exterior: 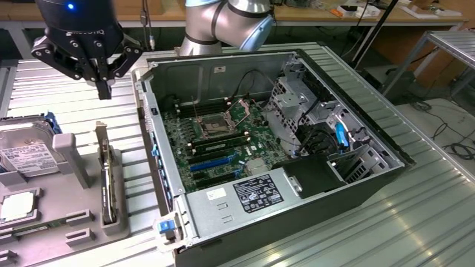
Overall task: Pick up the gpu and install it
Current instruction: 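Reach for the gpu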
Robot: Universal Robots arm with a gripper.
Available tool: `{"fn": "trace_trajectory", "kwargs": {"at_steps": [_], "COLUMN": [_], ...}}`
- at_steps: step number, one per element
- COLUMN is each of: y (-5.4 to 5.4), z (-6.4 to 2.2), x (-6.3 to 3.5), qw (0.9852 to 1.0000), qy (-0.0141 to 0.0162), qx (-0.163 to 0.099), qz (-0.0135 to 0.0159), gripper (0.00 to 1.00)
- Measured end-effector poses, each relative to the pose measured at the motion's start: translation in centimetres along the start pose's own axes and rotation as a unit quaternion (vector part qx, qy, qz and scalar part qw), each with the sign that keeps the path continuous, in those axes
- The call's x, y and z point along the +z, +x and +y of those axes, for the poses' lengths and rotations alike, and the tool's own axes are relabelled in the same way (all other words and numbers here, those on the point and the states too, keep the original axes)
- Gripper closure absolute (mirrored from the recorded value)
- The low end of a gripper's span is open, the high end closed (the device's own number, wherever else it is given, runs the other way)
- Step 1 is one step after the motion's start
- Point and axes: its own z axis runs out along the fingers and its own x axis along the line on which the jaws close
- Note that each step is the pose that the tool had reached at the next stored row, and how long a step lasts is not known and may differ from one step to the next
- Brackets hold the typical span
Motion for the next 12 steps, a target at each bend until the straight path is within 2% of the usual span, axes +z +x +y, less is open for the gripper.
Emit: {"fn": "trace_trajectory", "kwargs": {"at_steps": [7,12], "y": [1.2,2.6], "z": [-0.17,-0.50], "x": [-0.03,-0.07], "qw": [1.0000,1.0000], "qy": [0.0000,0.0000], "qx": [0.000,0.000], "qz": [0.0001,0.0000], "gripper": [0.89,0.89]}}
